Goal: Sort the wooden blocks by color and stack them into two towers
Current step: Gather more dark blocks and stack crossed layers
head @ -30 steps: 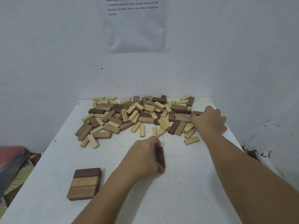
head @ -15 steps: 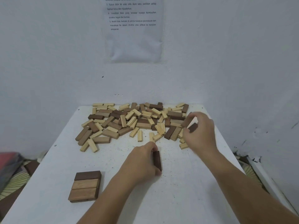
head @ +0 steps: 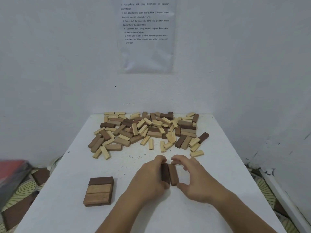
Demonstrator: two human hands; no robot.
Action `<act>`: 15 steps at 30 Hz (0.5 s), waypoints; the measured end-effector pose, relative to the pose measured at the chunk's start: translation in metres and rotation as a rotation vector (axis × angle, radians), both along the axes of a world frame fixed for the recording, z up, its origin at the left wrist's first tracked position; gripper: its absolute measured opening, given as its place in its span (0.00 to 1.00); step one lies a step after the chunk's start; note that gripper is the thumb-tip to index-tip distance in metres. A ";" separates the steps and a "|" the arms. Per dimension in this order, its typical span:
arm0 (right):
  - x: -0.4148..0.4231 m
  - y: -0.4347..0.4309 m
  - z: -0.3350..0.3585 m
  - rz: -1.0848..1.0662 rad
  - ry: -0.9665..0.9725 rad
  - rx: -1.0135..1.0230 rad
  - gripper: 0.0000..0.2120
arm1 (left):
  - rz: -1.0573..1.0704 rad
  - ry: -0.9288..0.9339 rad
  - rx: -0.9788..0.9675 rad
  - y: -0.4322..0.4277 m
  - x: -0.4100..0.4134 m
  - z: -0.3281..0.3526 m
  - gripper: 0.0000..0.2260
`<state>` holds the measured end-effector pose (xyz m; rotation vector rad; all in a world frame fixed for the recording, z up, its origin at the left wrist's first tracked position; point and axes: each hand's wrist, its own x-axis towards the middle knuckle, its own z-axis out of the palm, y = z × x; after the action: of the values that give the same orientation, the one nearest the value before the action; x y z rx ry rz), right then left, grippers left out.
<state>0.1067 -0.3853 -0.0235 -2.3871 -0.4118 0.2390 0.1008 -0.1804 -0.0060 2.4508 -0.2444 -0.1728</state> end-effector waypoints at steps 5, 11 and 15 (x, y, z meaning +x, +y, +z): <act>0.015 -0.014 0.005 -0.147 -0.122 0.161 0.24 | 0.020 0.013 -0.012 0.004 0.003 -0.004 0.27; 0.082 -0.053 0.011 -0.404 -0.212 -0.197 0.32 | 0.026 0.022 -0.006 0.006 0.008 -0.006 0.28; 0.100 -0.064 0.009 -0.278 -0.053 -0.425 0.38 | 0.032 0.014 -0.001 0.007 0.009 -0.009 0.28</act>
<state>0.2065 -0.4490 -0.0149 -2.8358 -0.0486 0.1454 0.1096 -0.1731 -0.0149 2.4503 -0.1995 -0.1761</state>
